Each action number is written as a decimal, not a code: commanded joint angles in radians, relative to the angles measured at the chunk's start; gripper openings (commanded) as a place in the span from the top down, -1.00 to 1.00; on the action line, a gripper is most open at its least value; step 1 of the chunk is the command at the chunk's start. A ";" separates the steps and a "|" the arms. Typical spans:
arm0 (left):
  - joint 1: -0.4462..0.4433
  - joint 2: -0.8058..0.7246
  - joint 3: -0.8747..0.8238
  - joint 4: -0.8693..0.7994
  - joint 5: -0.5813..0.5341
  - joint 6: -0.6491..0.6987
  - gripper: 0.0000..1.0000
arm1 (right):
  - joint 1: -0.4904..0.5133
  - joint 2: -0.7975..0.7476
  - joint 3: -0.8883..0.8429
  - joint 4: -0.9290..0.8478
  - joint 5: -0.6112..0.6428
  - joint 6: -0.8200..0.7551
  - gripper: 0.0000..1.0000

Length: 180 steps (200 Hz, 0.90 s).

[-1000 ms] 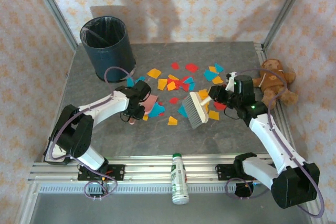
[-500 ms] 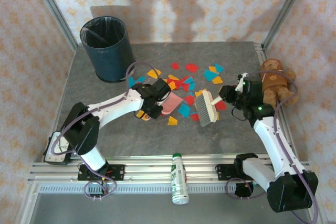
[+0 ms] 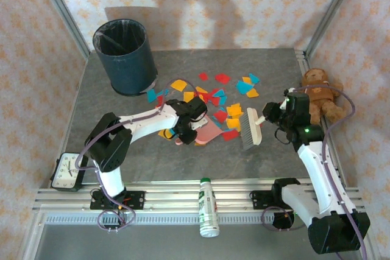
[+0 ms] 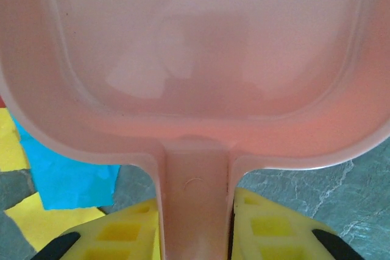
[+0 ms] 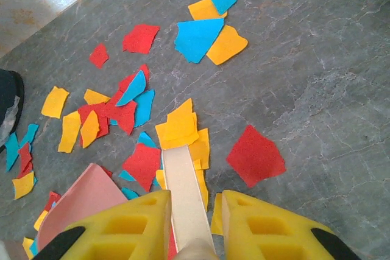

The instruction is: Sweep away the paper scraps from the table

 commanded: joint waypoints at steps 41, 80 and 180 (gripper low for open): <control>-0.002 -0.028 -0.077 0.123 -0.003 0.013 0.17 | -0.004 -0.021 0.040 0.003 0.001 -0.004 1.00; -0.002 -0.061 -0.143 0.193 -0.028 -0.009 0.06 | -0.004 -0.019 0.035 0.007 -0.010 -0.001 1.00; -0.002 -0.097 -0.278 0.333 -0.023 -0.068 0.06 | -0.004 -0.009 0.035 0.005 -0.029 -0.003 1.00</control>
